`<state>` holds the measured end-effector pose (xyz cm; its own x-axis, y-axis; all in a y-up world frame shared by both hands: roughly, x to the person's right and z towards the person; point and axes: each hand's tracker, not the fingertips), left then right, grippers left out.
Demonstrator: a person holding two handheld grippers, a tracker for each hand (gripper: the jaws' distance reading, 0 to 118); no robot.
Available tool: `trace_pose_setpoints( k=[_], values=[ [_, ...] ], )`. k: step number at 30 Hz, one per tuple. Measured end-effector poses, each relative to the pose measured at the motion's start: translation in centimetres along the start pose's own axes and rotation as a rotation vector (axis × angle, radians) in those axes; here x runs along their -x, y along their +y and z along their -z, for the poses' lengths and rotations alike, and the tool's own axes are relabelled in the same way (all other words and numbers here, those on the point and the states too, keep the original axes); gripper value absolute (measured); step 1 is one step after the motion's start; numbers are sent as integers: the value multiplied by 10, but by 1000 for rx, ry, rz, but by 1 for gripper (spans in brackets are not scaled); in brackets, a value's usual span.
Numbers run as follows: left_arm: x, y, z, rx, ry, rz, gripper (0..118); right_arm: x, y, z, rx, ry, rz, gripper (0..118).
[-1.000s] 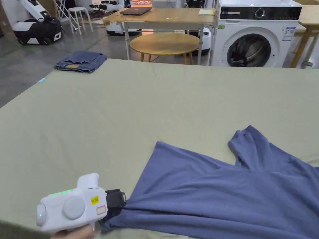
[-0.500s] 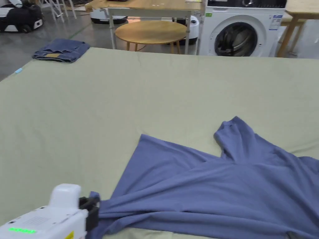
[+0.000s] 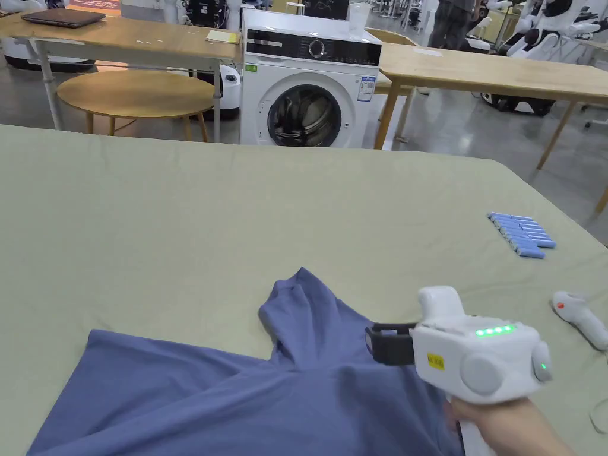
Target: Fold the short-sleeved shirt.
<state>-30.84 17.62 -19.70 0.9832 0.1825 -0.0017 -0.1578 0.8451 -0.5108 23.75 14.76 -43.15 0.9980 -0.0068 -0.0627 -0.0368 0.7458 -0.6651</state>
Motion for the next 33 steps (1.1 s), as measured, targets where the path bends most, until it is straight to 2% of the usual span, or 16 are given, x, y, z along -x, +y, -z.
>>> trace_pose_setpoints(
  k=[5, 6, 7, 8, 9, 10, 11, 14, 17, 20, 24, 28, 31, 33],
  values=[
    [2, -4, 4, 31, 19, -50, 2, 4, 15, 72, 155, -10, 7, 110],
    [3, -3, 5, 35, 23, -55, 2, 6, 13, 81, 219, -8, -13, 105],
    [2, -3, 5, 41, 25, -57, 2, 8, 10, 86, 266, -7, -37, 89],
    [2, -3, 6, 47, 27, -57, 2, 15, 4, 87, 287, -17, -75, 57],
    [1, -3, 6, 52, 22, -55, 2, 19, 2, 79, 197, -24, -85, 55],
    [1, -3, 8, 56, 22, -48, 2, 20, 2, 71, 184, 26, -97, 39],
    [1, -3, 10, 62, 23, -39, 2, 20, 1, 68, 202, 72, -99, 4],
    [1, 2, 15, 65, 24, -33, 2, 20, -7, 51, 205, 63, -125, 2],
    [1, 20, 9, 42, -6, -32, 2, 12, 6, 10, 81, 41, -68, 2],
    [1, 47, 1, 0, -34, -8, 2, 0, 26, -43, -46, 63, -6, 2],
    [0, 108, -12, -76, -87, 22, 2, -3, 62, -129, -189, -6, -65, 2],
    [-13, 178, -29, -212, -90, 111, 2, -11, 100, -214, -360, -42, -27, 2],
    [-25, 223, -38, -265, -92, 116, 2, -13, 126, -274, -472, -79, -18, 2],
    [-36, 253, -46, -299, -90, 129, 2, -27, 148, -300, -539, -99, -5, 2]
  ],
)
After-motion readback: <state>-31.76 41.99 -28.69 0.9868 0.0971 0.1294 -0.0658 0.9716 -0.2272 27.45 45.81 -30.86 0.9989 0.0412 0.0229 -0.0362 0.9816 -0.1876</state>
